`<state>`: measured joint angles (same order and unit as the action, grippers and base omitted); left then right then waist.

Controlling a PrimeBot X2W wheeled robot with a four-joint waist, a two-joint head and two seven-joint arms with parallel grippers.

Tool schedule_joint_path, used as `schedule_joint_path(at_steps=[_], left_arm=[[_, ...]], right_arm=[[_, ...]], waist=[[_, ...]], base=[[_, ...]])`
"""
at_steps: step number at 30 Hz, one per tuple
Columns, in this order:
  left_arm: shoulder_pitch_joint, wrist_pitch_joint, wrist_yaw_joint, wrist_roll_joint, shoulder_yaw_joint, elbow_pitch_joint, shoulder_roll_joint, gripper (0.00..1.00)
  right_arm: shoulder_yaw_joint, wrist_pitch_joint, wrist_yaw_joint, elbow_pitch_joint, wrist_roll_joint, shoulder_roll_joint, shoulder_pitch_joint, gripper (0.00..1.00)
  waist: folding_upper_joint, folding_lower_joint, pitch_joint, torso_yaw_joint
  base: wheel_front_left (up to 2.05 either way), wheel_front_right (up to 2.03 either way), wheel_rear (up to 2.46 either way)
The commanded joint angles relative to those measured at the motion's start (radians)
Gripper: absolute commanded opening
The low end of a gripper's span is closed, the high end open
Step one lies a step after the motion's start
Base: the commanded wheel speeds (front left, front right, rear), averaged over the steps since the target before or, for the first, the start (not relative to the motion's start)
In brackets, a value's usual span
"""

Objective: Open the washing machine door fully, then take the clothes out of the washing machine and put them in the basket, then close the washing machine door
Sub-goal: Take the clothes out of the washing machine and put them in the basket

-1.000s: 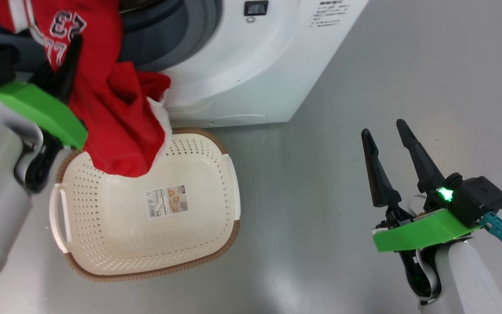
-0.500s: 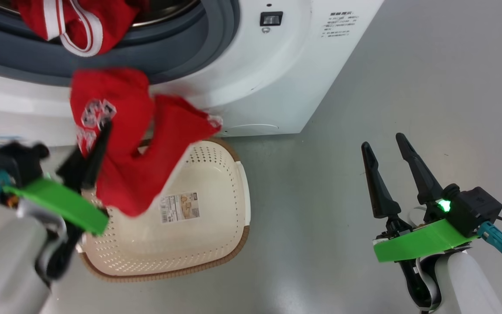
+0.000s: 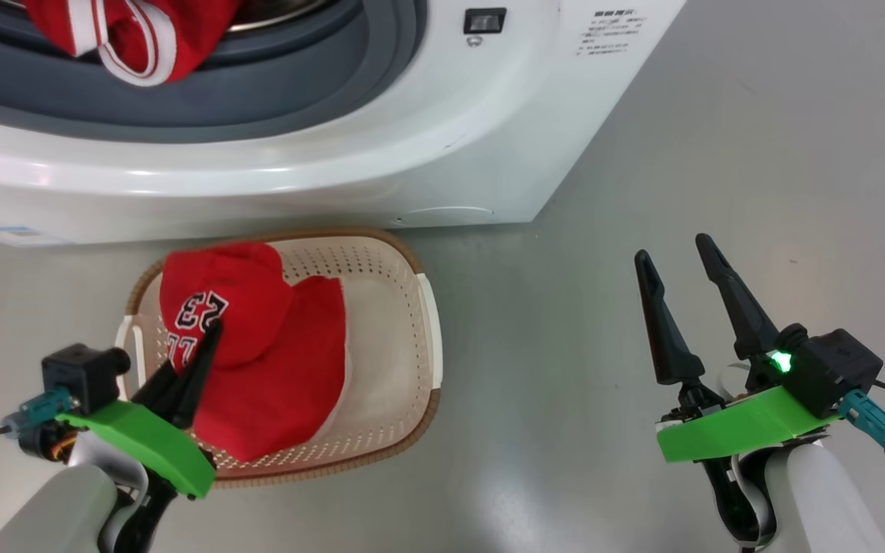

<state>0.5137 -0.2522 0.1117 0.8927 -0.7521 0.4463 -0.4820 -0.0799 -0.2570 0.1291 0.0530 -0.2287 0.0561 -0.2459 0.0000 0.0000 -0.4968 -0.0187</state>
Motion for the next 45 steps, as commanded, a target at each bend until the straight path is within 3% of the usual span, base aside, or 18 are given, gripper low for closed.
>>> schedule_joint_path(at_steps=[1,14,23,26,27,29,30,38,45], left_arm=[[0.017,-0.009,0.012,-0.015,0.031,0.015,-0.026,0.0],[0.13,-0.009,0.019,0.005,-0.069,0.237,0.056,0.0],[0.211,-0.009,0.019,0.121,-0.198,0.39,0.092,0.0],[0.234,-0.009,0.019,0.17,-0.235,0.434,0.098,0.12],[0.241,-0.009,0.019,0.186,-0.249,0.446,0.1,0.22],[0.254,-0.005,0.019,0.215,-0.276,0.469,0.103,0.55],[0.261,-0.002,0.019,0.228,-0.288,0.478,0.104,1.0],[0.296,-0.005,0.019,0.307,-0.359,0.499,0.098,1.0],[0.306,-0.009,0.019,0.332,-0.353,0.477,0.086,1.0]], right_arm=[[-0.023,-0.005,0.002,-0.026,0.013,-0.006,0.007,1.0],[-0.031,-0.005,0.002,-0.042,0.008,-0.006,-0.024,1.0],[-0.042,-0.005,0.002,-0.045,0.003,-0.006,-0.044,1.0],[-0.043,-0.005,0.002,-0.046,0.002,-0.006,-0.047,1.0],[-0.044,-0.005,0.002,-0.046,0.002,-0.006,-0.048,1.0],[-0.044,-0.005,0.002,-0.046,0.002,-0.006,-0.049,1.0],[-0.044,-0.005,0.002,-0.046,0.002,-0.006,-0.051,1.0],[-0.041,-0.005,0.002,-0.041,0.004,-0.006,-0.052,1.0],[-0.038,-0.005,0.002,-0.033,0.009,-0.006,-0.05,1.0]], waist=[[0.0,0.0,-0.013,-0.007],[0.0,0.0,-0.087,-0.042],[0.0,0.0,-0.116,-0.058],[0.0,0.0,-0.123,-0.06],[0.0,0.0,-0.125,-0.061],[0.0,0.0,-0.129,-0.062],[0.0,0.0,-0.131,-0.062],[0.0,0.0,-0.128,-0.056],[0.0,0.0,-0.109,-0.043]], base=[[0.0,0.0,0.0],[0.0,0.0,0.0],[0.0,0.0,0.0],[0.0,0.0,0.0],[0.0,0.0,0.0],[0.0,0.0,0.0],[0.0,0.0,0.0],[0.0,0.0,0.0],[0.0,0.0,0.0]])
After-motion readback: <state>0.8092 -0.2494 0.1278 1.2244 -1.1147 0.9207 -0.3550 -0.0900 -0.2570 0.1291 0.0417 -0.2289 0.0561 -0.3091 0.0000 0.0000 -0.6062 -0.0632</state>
